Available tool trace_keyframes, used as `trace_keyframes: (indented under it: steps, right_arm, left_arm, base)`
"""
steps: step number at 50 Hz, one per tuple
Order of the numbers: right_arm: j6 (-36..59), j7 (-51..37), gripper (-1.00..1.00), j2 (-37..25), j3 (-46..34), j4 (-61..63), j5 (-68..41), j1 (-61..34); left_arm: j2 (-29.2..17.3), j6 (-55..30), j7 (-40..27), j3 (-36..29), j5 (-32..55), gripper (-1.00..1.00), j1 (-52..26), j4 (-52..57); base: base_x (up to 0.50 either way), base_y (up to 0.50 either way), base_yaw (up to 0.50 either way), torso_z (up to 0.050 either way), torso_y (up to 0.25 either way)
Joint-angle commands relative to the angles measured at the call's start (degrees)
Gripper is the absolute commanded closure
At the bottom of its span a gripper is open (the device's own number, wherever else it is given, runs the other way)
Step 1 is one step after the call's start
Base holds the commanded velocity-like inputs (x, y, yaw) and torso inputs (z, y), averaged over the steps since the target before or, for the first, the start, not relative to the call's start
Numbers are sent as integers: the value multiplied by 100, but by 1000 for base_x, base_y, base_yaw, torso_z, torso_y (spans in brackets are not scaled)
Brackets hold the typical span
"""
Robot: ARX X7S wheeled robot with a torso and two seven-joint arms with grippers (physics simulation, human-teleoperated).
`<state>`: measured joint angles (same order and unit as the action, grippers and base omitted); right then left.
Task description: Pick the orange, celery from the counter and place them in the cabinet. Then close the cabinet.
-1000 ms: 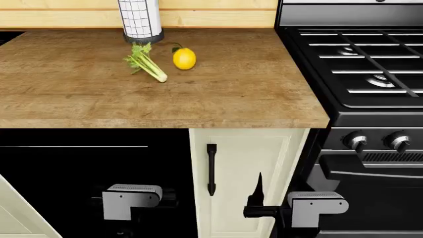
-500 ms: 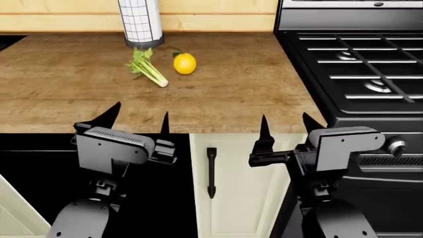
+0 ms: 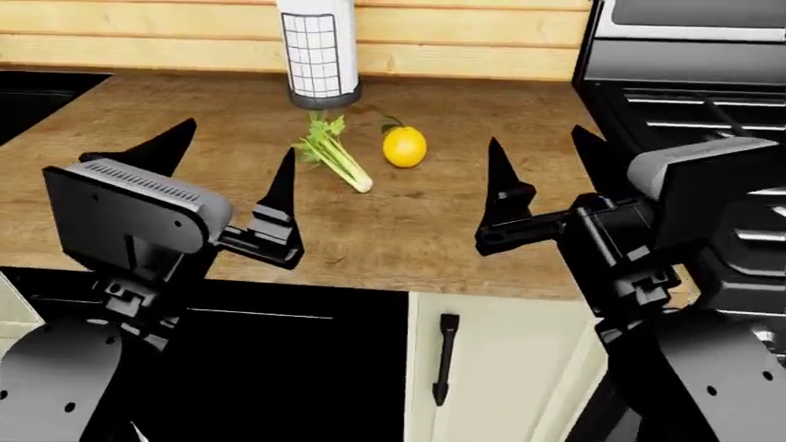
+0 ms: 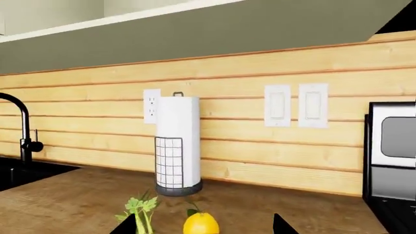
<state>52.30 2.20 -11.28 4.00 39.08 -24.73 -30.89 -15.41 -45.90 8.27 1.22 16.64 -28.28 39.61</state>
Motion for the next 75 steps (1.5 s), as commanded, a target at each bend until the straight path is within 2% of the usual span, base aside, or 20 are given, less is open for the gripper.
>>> trace_keyframes:
  steps: [1,11,34,39,45,63,75]
  right_arm:
    - [591,17,-100,-204,272,292,-406,-431]
    - [847,-26,-100,-128,684,305,-775,-778]
    - [1143,-34,-100,-328,825,440,-1109,-1060]
    - [1495,-219,-100,-275,1025,433,-1289,-1234]
    - [1607,-283,-100,-370,996,456,-1321,-1334]
    - [1961,-519,-100,-336,1279,426,-1574,-1539]
    - [2295,-572,-100,-401,1545,408,-1854,-1505]
  left_arm:
    - [-230,-604,96,146,311,-100,-402,388]
    - [-346,-839,83,-35,333,-100,-656,478]
    - [-459,-1234,70,-161,489,-100,-1149,537]
    - [-471,-1308,16,-206,469,-100,-1270,502]
    - [-501,-1452,-88,-235,412,-100,-1370,390]
    - [-315,-2233,-238,42,729,-100,-1714,406]
    - [-289,-2455,-364,-51,747,-100,-1907,369]
  base:
    - [214,19,500,50,0]
    - [308,184,50,50,0]
    - [405,264,0,50,0]
    - [323,171,0,48,0]
    - [-2,21,0,3,0]
    - [76,445,0,0,0]
    - [0,0,-467,0,0]
